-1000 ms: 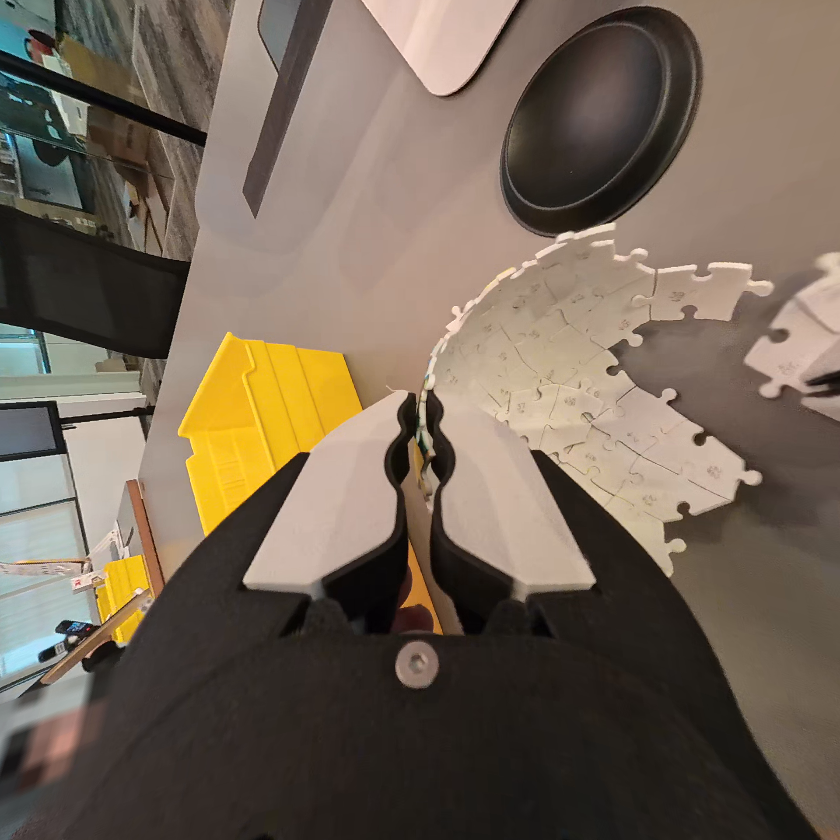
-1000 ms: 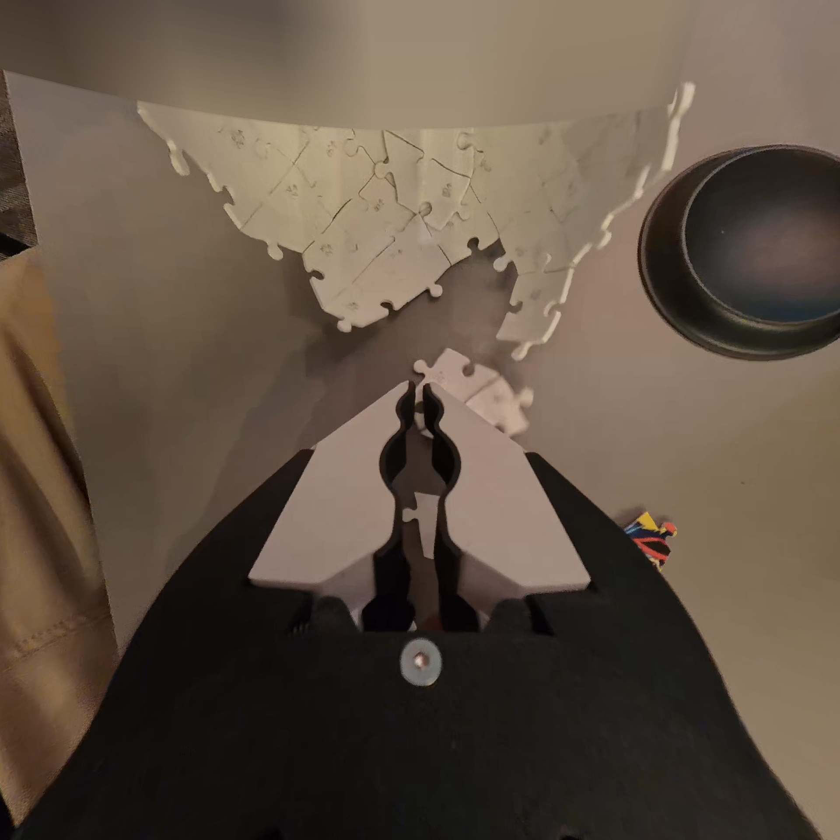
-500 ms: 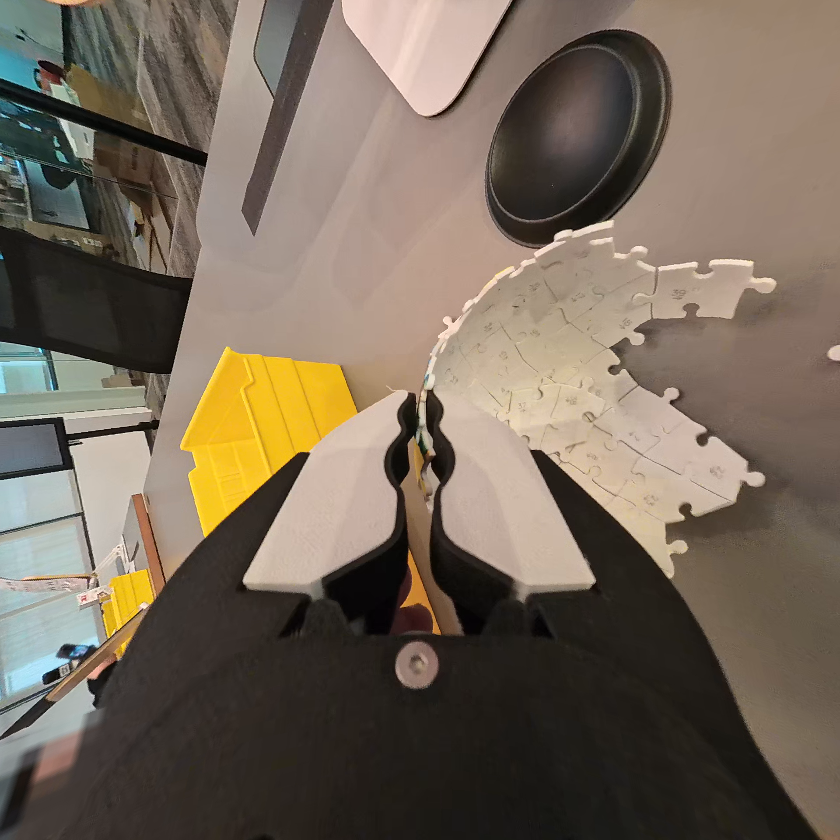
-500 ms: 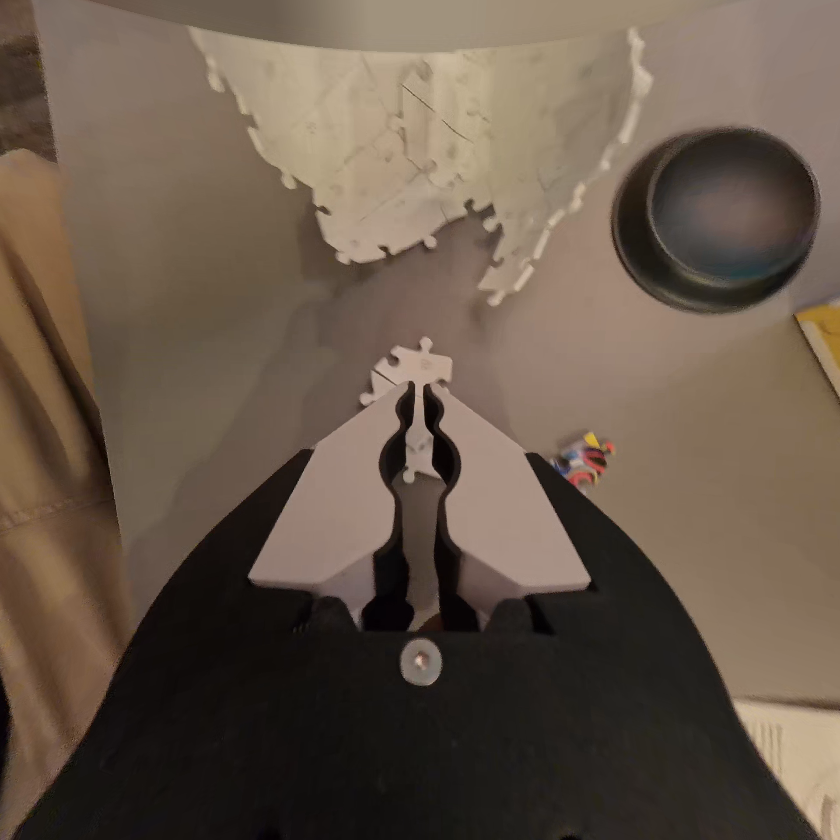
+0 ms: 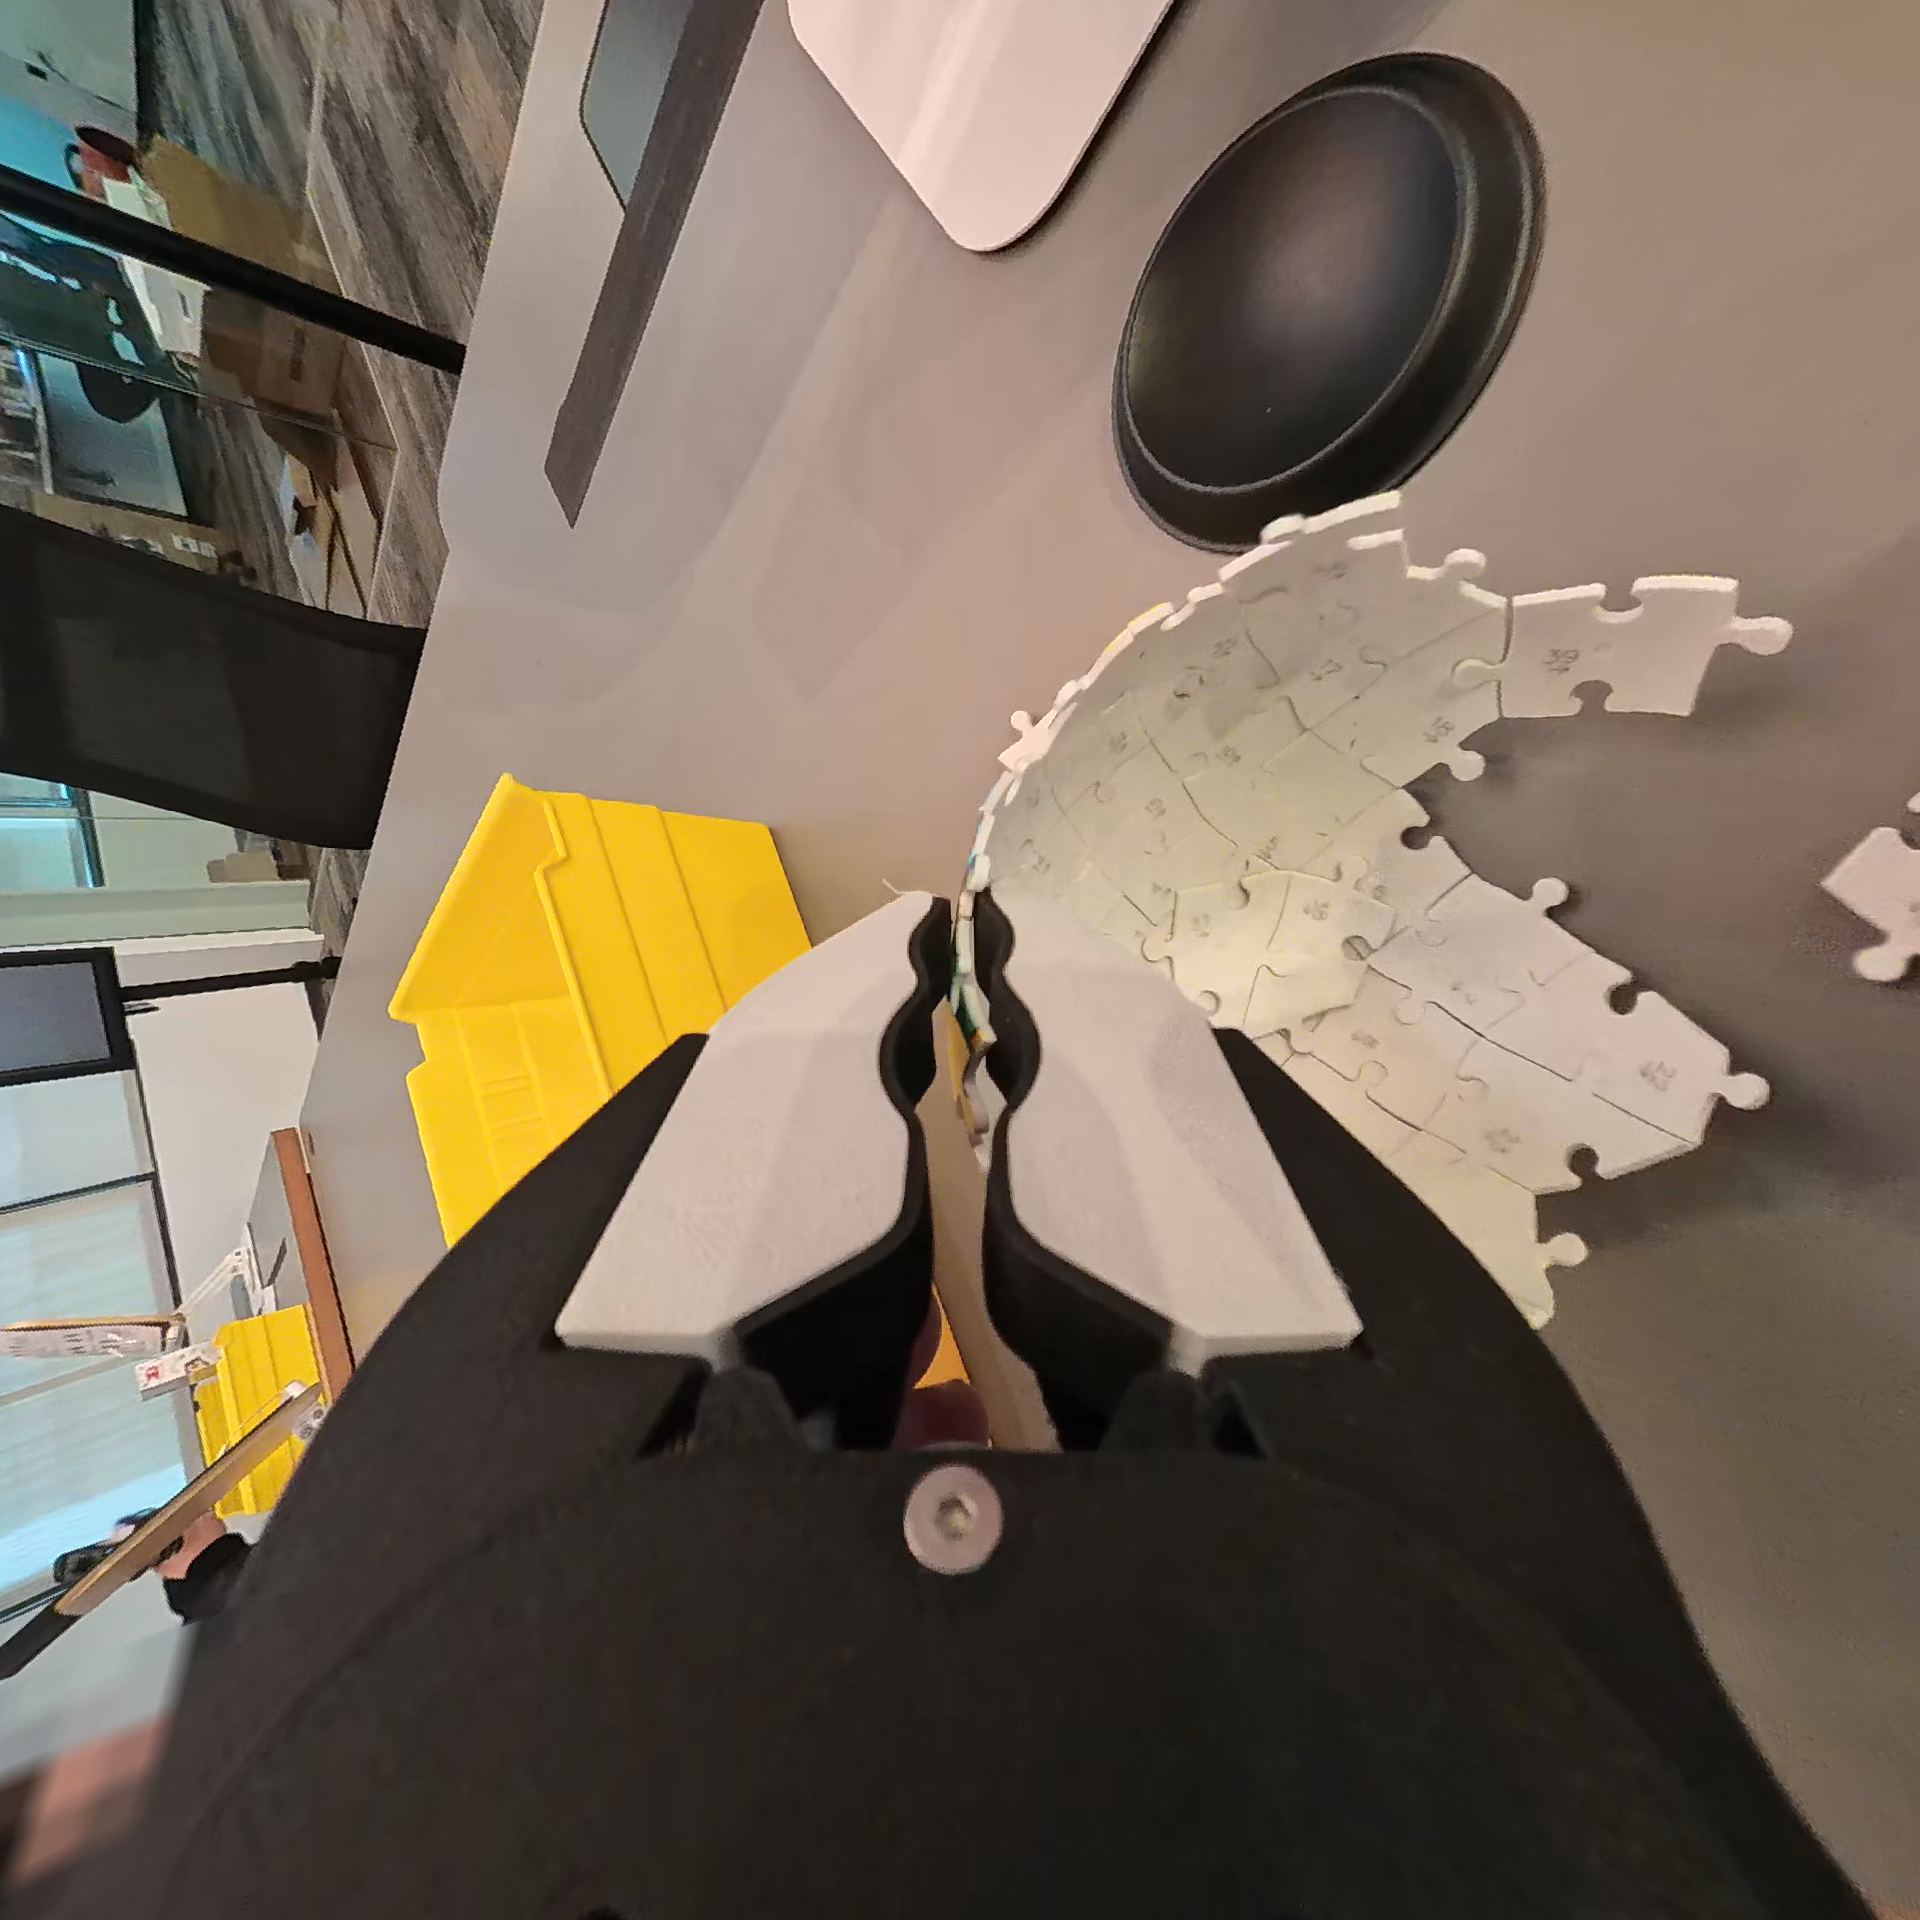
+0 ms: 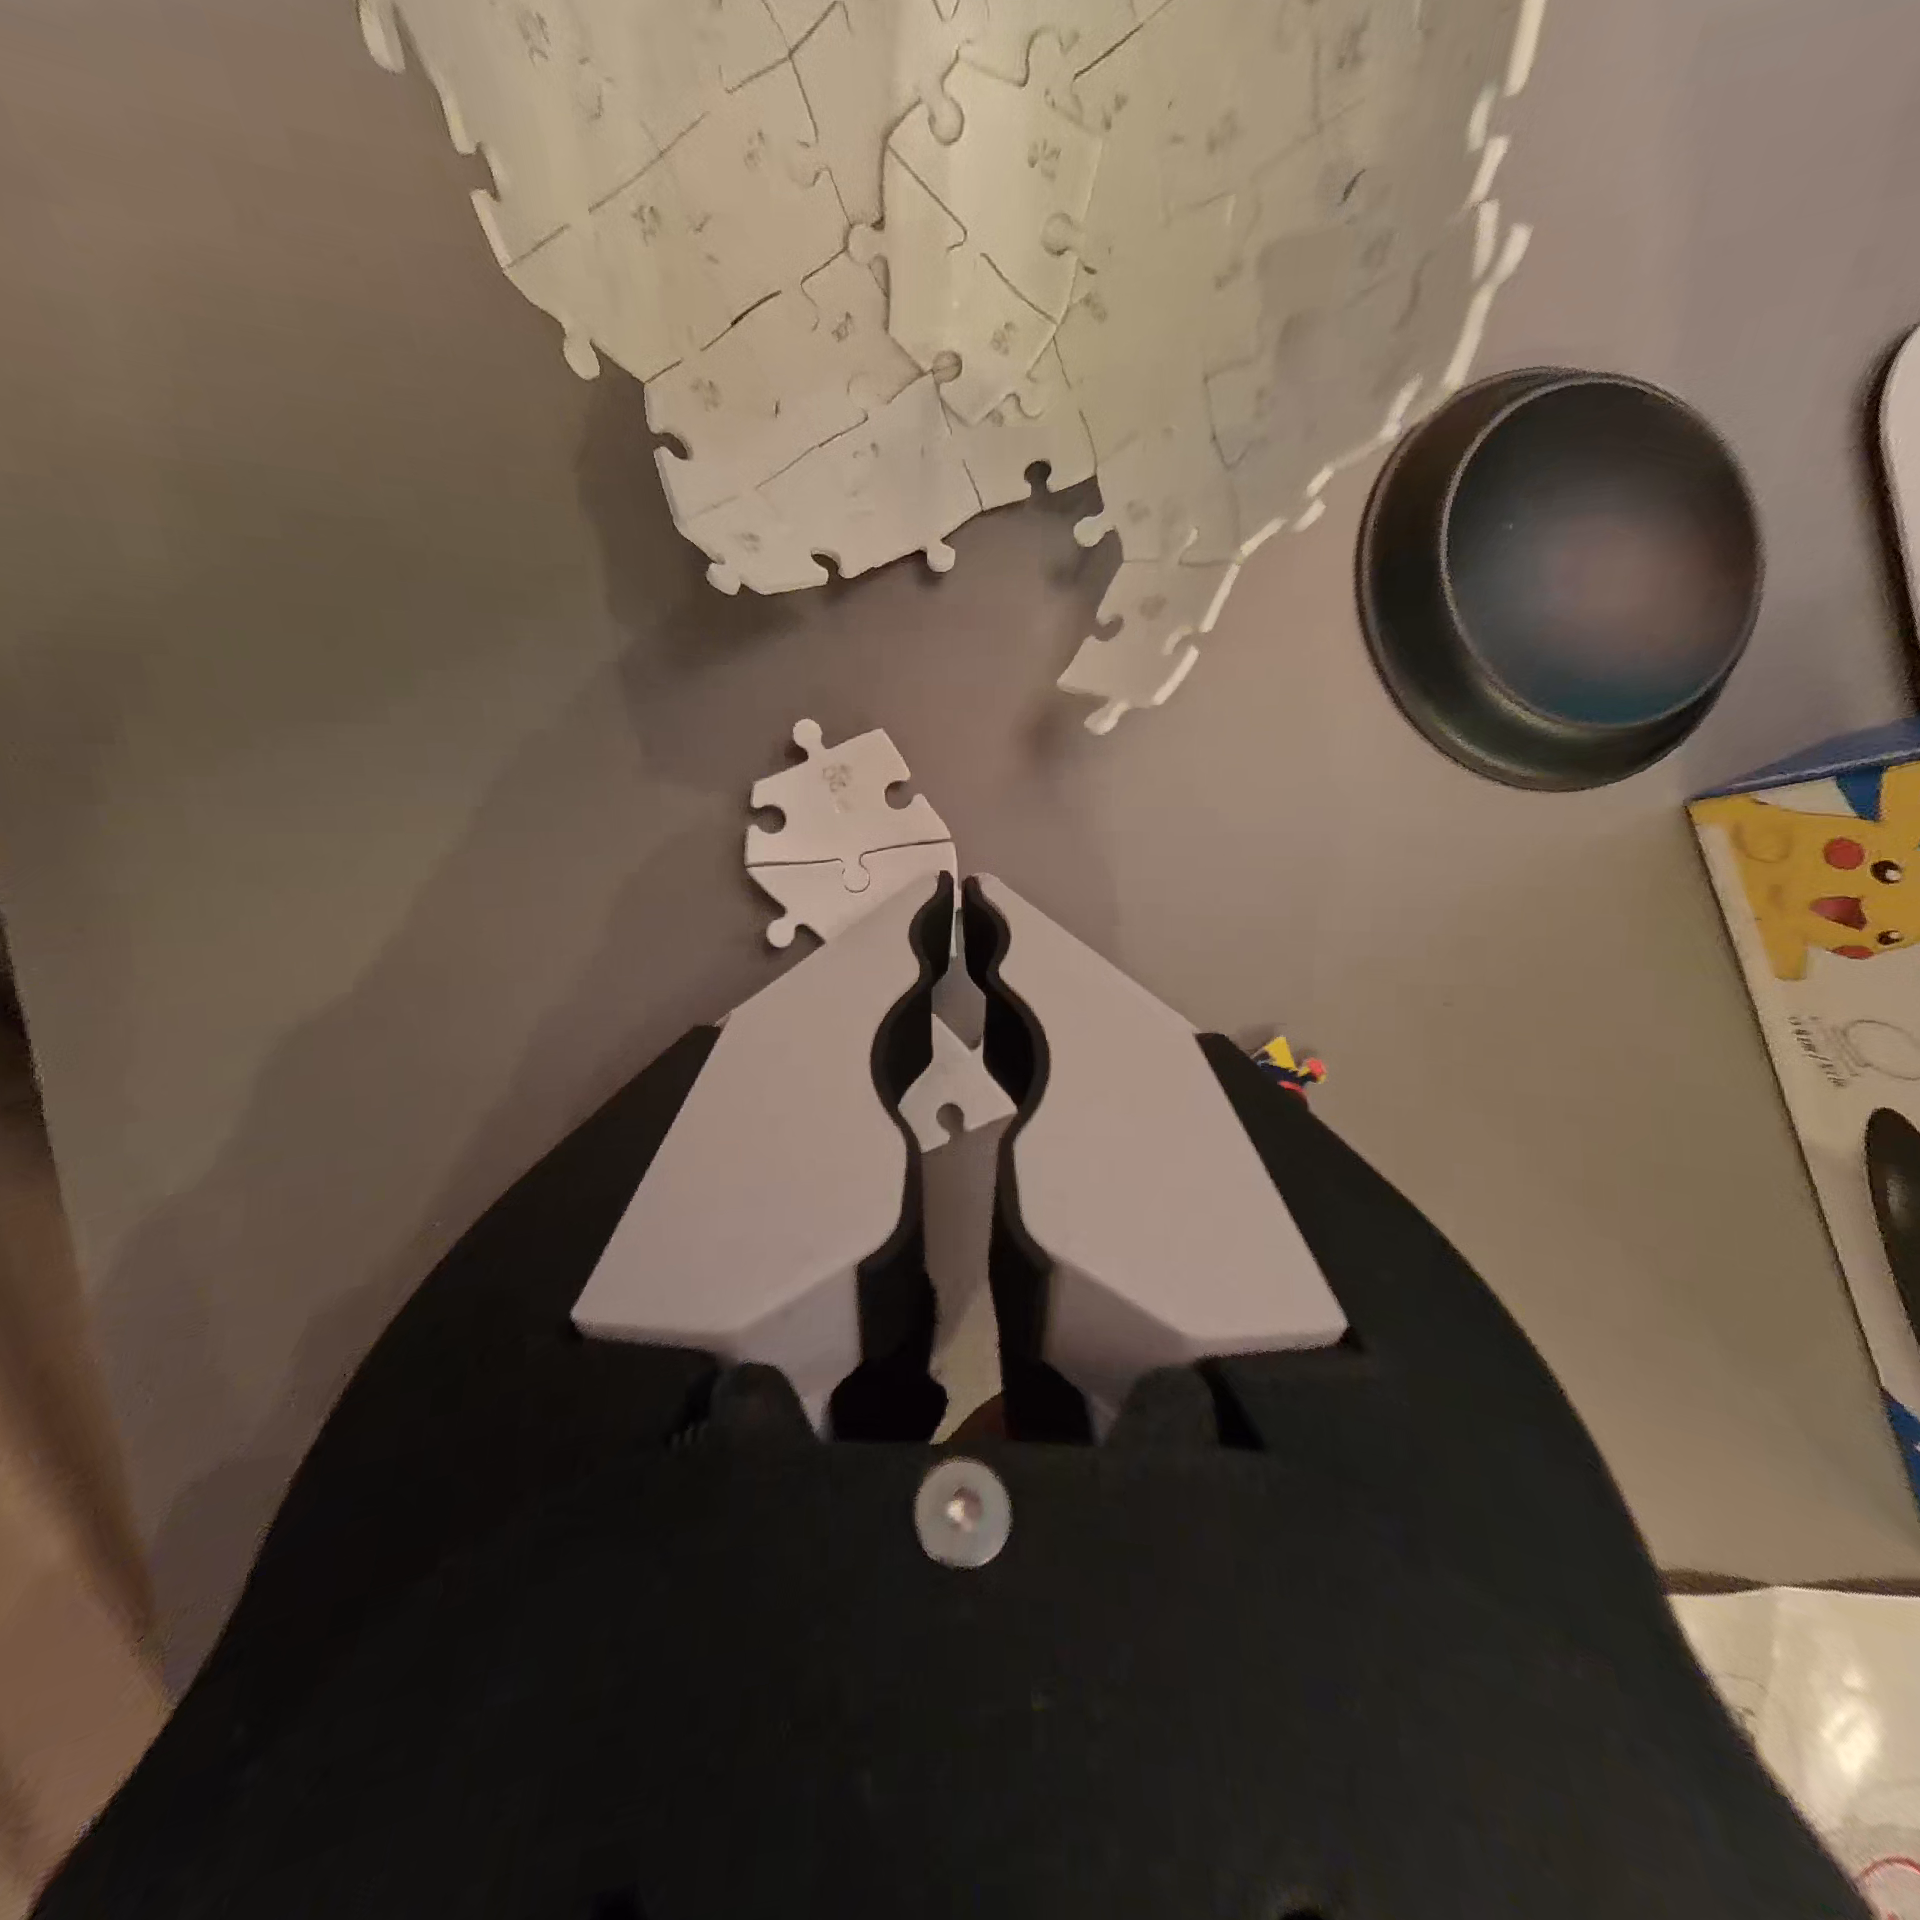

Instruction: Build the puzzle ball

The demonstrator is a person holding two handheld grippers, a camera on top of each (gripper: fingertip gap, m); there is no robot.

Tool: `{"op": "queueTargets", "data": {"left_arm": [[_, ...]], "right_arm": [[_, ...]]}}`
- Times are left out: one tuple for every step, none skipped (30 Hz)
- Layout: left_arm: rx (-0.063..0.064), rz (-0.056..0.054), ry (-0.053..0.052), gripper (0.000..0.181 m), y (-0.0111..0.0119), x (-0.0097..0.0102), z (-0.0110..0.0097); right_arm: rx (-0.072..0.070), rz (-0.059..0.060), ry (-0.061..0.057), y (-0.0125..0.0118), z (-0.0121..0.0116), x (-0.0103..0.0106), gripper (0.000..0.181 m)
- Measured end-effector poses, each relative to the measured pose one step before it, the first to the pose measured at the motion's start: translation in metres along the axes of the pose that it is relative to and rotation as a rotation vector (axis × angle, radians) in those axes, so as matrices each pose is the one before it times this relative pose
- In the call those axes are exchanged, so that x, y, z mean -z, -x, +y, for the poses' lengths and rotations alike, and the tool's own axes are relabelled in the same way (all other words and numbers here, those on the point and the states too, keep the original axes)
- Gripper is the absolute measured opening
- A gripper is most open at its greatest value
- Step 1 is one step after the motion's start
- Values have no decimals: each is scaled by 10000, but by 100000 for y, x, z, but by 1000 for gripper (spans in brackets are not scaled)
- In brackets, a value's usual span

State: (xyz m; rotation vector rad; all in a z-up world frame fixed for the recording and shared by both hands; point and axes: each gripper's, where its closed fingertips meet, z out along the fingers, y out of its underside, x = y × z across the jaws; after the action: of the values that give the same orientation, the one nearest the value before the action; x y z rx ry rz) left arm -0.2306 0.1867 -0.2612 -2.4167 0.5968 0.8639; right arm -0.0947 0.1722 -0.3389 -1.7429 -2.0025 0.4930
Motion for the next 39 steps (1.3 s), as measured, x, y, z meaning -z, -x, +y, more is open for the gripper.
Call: {"op": "queueTargets", "data": {"left_arm": [[4, -2, -14, 4, 12, -11, 38], [-13, 0, -9, 4, 1, -7, -1], [-21, 12, -21, 4, 1, 2, -52], [-9, 31, -32, 4, -9, 8, -83], [-2, 34, -31, 4, 2, -5, -66], [-14, 8, -18, 4, 42, -41, -27], [-18, -3, -25, 4, 63, -31, 6], [29, 32, -41, 4, 48, -42, 30], [43, 64, -43, 4, 15, -68, 39], [-6, 46, -23, 4, 35, -77, 59], [-28, 44, -19, 4, 36, -78, 49], [9, 64, -34, 4, 62, -58, 6], [29, 95, -40, 4, 23, -42, -25], [-6, 54, -44, 4, 51, -23, -23], [-49, -1, -49, 4, 71, -14, -42], [-58, 24, -37, 4, 6, -25, -24], [-53, 19, -44, 4, 3, -32, -46], [-50, -12, -32, 4, 76, -41, -32], [-10, -23, -29, 4, 109, -44, -5], [12, 20, -32, 4, 35, -40, -1], [13, 11, -61, 4, 8, -41, -14], [-19, -10, -54, 4, -2, -25, -10], [-23, -8, -28, 4, -1, -17, 33], [1, 17, -54, 4, -4, 21, -5], [6, 30, -56, 4, 8, 43, -16], [-24, 17, -42, 4, -21, 69, -8], [-68, 1, -21, 4, -27, 77, 15], [-74, 2, -6, 4, -49, 75, 21], [-39, 33, -5, 4, -68, 73, 16], [-26, 41, -5, 4, -60, 54, -27], [-36, 11, -19, 4, -26, 40, -48], [-40, 1, 8, 4, -35, 16, -27], [-61, -16, 19, 4, -3, -3, 10], [-36, -33, 1, 4, 36, -3, 20], [-2, -30, 17, 4, 62, 1, 71], [31, 14, -3, 4, 15, -1, 48], [53, 33, -47, 4, -29, 25, -21], [41, 43, -32, 4, -46, 3, -5], [26, 18, -37, 4, -17, -4, -15]], "right_arm": [[-121, -115, 98, -48, 148, 261, 0], [-85, -22, 149, -189, 305, 177, 0], [-23, 55, 61, -289, 279, 176, 0], [-55, -75, 90, -102, 352, 143, 0], [-55, -154, 3, 29, 239, 159, 0], [-58, -44, -13, -163, 215, 239, 0], [-91, 184, 31, -607, 274, 404, 0], [-103, 111, 50, -564, 324, 512, 1], [-137, -89, 43, -225, 348, 549, 4], [-196, -242, -100, 174, 199, 520, 5], [-244, -401, -51, 576, 291, 332, 10], [-176, -292, 110, 550, 538, 36, 17], [-38, 84, 211, 132, 676, -236, 24], [31, 93, 226, 187, 653, -430, 27], [-2, -60, 99, 417, 383, -545, 28], [-49, -69, -41, 395, 79, -549, 29], [-3, 107, -206, 115, -312, -364, 29], [44, 75, -59, 143, -241, -212, 30], [64, 178, 10, -84, -218, -128, 29], [68, 116, 27, -39, -168, -97, 26], [-14, -1, -25, 144, -200, -121, 25], [20, 9, -65, 168, -231, -114, 25], [65, 41, -55, 123, -171, -94, 25], [42, 54, -39, 22, -151, -48, 24], [57, 79, -58, -45, -193, -34, 24], [73, 63, -21, -4, -132, -48, 24], [36, 61, -30, -26, -164, 3, 23], [27, 29, -133, 13, -345, 154, 16], [34, 15, -251, 44, -584, 323, 8], [98, 92, -103, -24, -447, 337, 5], [179, 202, 16, -157, -242, 230, 3], [174, 100, 149, -54, 45, 58, 3], [57, 30, 137, -21, 148, -29, 4], [-19, 13, 53, -14, 68, 9, 4], [-28, -36, 29, 102, 51, 18, 6], [-36, -74, 14, 189, 22, 18, 7], [-36, 25, -108, 37, -140, 18, 4], [-70, -9, -22, 37, 4, -90, 2], [33, -41, 110, 116, 189, -163, 2]]}}
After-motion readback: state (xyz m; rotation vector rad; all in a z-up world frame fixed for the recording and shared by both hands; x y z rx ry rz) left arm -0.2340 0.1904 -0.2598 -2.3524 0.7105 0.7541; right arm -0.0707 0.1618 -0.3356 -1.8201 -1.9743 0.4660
